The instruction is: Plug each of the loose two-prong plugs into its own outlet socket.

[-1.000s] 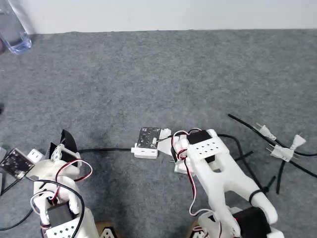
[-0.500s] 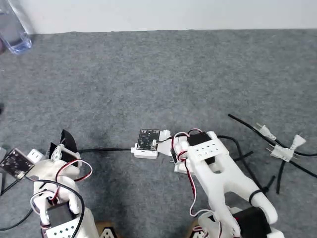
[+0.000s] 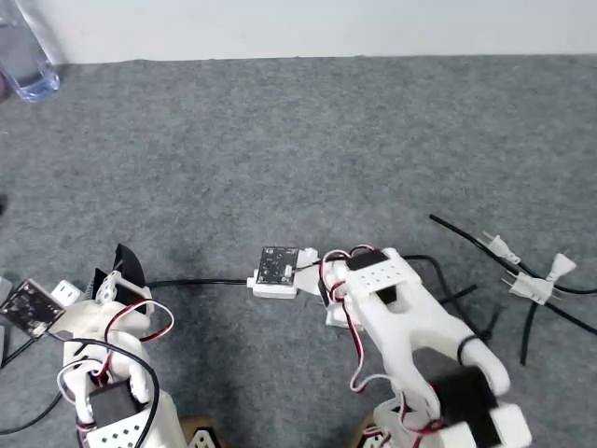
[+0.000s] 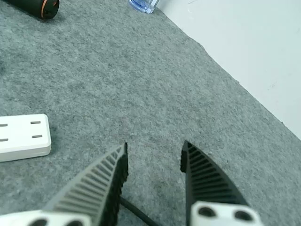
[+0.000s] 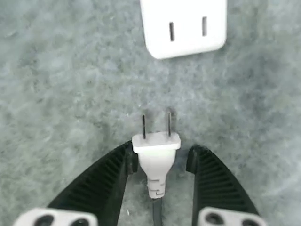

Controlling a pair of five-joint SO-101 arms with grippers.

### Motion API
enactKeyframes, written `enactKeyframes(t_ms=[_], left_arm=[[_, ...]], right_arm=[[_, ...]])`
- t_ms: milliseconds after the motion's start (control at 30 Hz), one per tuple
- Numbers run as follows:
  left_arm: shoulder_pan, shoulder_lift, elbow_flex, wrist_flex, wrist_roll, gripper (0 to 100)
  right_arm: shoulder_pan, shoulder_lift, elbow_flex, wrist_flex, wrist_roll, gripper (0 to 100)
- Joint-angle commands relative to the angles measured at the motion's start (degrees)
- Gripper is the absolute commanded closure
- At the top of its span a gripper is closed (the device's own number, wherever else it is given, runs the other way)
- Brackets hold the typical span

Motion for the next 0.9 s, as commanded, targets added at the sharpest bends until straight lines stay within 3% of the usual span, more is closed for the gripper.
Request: enactKeyframes(t_ms=[0, 367, 700, 867], left_arm=[[0.35, -0.53, -0.48, 0.09, -0.44, 83], [0.35, -0.53, -0.48, 0.09, -0.44, 83], [0.35, -0.44, -0.48, 0.18, -0.44, 83], [0.35, -0.44, -0.48, 0.18, -0.44, 83]], right_arm=[[0.66, 3.12, -5.36, 0.22, 0.7, 81.5], [0.22, 6.11, -8.35, 1.89, 0.7, 81.7], [-0.75, 6.29, -8.0, 7.96, 3.52, 98.9], [-0.84, 5.58, -7.82, 11.03, 4.22, 99.0]])
